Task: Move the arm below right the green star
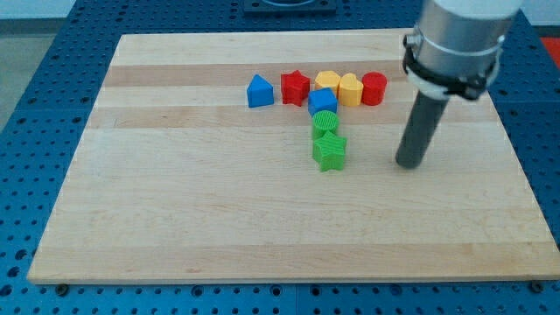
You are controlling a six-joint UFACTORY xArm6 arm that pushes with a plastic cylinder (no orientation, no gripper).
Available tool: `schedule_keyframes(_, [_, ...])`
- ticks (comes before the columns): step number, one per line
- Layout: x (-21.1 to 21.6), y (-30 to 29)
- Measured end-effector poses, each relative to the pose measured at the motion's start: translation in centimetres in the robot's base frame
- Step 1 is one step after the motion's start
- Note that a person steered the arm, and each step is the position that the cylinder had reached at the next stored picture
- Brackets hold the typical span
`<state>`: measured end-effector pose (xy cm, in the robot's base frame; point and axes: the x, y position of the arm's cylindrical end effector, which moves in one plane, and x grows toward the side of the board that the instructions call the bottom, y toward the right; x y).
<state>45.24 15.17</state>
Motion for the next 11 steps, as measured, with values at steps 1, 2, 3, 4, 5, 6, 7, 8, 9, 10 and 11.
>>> schedule_keyframes(1, [-5.0, 0.0])
schedule_keyframes(2, [-5.0, 0.1])
schedule_keyframes(3, [-6.8, 2.0])
schedule_keyframes(4, [-6.8, 2.0])
schedule_keyframes(5, [-8.2, 2.0])
schedule_keyframes(6, [-8.6, 2.0])
schedule_keyframes(7, [-1.8, 2.5])
schedule_keyframes(8, [5.2, 0.2])
schedule_keyframes(9, [5.9, -4.2])
schedule_keyframes(10, [8.4, -9.3])
schedule_keyframes(11, [9.5, -12.7])
